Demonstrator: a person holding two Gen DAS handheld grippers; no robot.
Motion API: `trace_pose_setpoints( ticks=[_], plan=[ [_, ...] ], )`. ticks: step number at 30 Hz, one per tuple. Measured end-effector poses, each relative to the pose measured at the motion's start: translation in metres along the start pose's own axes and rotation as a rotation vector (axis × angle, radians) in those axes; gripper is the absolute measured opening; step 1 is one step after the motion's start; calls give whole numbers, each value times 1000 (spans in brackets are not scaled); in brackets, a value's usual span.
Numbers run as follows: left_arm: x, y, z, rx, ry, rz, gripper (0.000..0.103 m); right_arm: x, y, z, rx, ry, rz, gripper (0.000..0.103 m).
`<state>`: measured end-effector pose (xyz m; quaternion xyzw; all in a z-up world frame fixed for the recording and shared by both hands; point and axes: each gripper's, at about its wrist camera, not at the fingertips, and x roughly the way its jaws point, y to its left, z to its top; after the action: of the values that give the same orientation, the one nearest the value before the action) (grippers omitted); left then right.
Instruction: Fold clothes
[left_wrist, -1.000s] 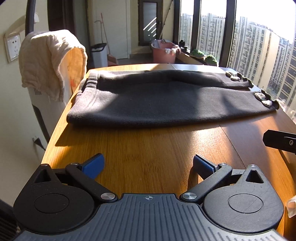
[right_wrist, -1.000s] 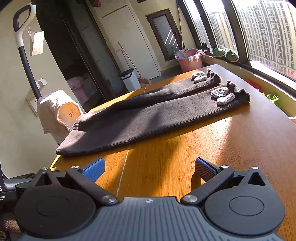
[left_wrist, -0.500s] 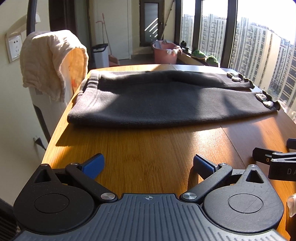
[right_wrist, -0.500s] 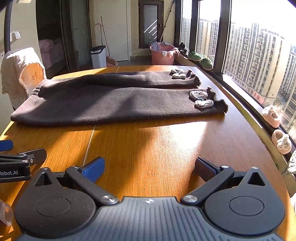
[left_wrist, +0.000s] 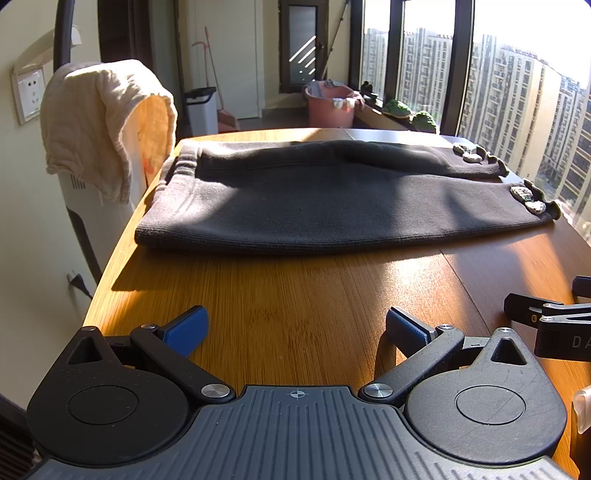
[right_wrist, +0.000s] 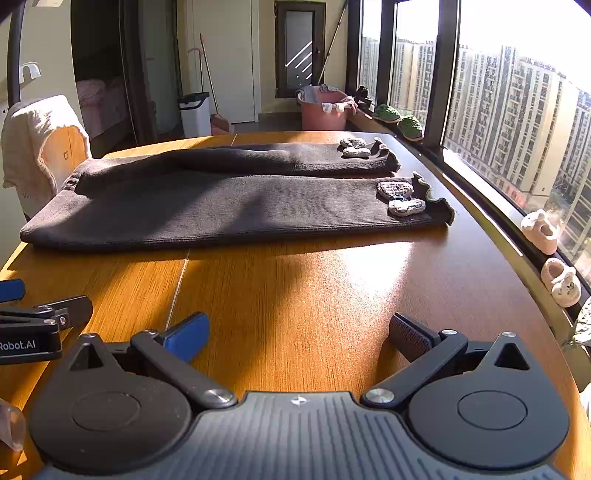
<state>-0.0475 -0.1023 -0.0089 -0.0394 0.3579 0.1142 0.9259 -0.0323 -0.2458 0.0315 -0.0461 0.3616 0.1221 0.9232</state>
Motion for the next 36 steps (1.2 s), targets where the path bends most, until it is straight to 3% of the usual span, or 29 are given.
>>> trace_pose_setpoints(
  ticks=[36],
  plan=[
    [-1,-1,0,-2,-1,2,103,2,2,-2,2,-6,-1,103]
  ],
)
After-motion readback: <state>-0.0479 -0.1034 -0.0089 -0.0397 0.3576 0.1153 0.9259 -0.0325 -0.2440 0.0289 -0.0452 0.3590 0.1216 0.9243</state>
